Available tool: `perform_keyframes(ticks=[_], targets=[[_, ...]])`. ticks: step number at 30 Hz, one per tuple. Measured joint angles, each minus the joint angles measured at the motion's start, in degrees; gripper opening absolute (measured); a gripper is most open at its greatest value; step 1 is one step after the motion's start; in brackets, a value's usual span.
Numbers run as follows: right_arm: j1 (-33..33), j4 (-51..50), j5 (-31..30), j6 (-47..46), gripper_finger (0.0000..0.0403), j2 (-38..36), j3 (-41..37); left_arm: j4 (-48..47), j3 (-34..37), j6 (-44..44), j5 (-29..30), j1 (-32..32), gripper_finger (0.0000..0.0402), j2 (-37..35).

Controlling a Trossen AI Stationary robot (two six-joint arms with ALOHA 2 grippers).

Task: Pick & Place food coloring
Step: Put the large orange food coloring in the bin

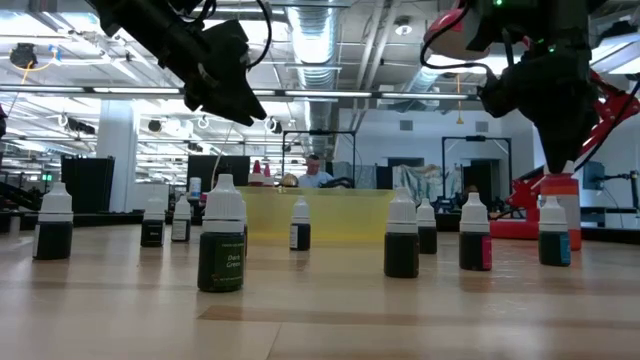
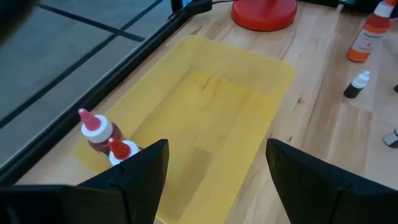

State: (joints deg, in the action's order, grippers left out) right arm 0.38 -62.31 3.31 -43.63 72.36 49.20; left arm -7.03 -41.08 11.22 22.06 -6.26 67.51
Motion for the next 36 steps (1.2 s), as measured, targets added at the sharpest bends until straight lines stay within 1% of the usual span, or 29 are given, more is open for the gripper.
perform_keyframes(ticks=[7, 11, 13, 16, 19, 22, 24, 28, 33, 36], targets=[[-0.62, -0.97, 0.75, 0.29, 0.0102, 0.07, 1.14, -0.09, 0.0, -0.19, 3.38, 0.0, 0.0263, -0.42], [-2.79, -0.66, -1.12, 3.67, 0.0102, 0.07, 5.88, -0.83, -0.31, -1.14, 4.69, 0.0, 0.0263, -1.4], [-4.1, 0.23, -3.54, 5.61, 0.0102, 0.07, 8.51, -0.2, -0.57, -1.16, 4.82, 0.0, 0.0263, -1.73], [-6.18, 4.39, -6.2, 9.43, 0.0102, 0.07, 11.53, -1.68, -0.5, -1.2, 4.98, 0.01, 0.0263, -2.86], [-8.57, 10.39, -6.45, 14.89, 0.0102, 0.09, 13.5, -2.4, -0.5, -1.2, 5.33, 0.01, 0.0263, -3.92], [-11.33, 17.41, -6.49, 20.52, 0.0102, 0.7, 13.65, -2.92, -0.5, -1.2, 5.38, 0.02, 0.0263, -4.38], [-13.46, 21.93, -6.43, 23.25, 0.0102, 2.74, 13.69, -3.75, -0.48, -1.19, 5.38, 0.01, 0.0263, -4.9], [-17.76, 25.23, -6.49, 29.27, 0.0102, 9.14, 15.45, -4.87, -0.48, -1.12, 5.36, 0.02, 0.0263, -4.85], [-21.98, 24.78, -6.46, 36.03, 0.0102, 17.43, 21.74, -5.58, -0.48, -1.08, 5.36, 0.01, 0.0263, -4.96], [-23.76, 22.64, -6.5, 38.01, 0.0116, 22.86, 25.98, -6.6, -0.48, -0.3, 5.32, 0.02, 0.0263, -4.96]])
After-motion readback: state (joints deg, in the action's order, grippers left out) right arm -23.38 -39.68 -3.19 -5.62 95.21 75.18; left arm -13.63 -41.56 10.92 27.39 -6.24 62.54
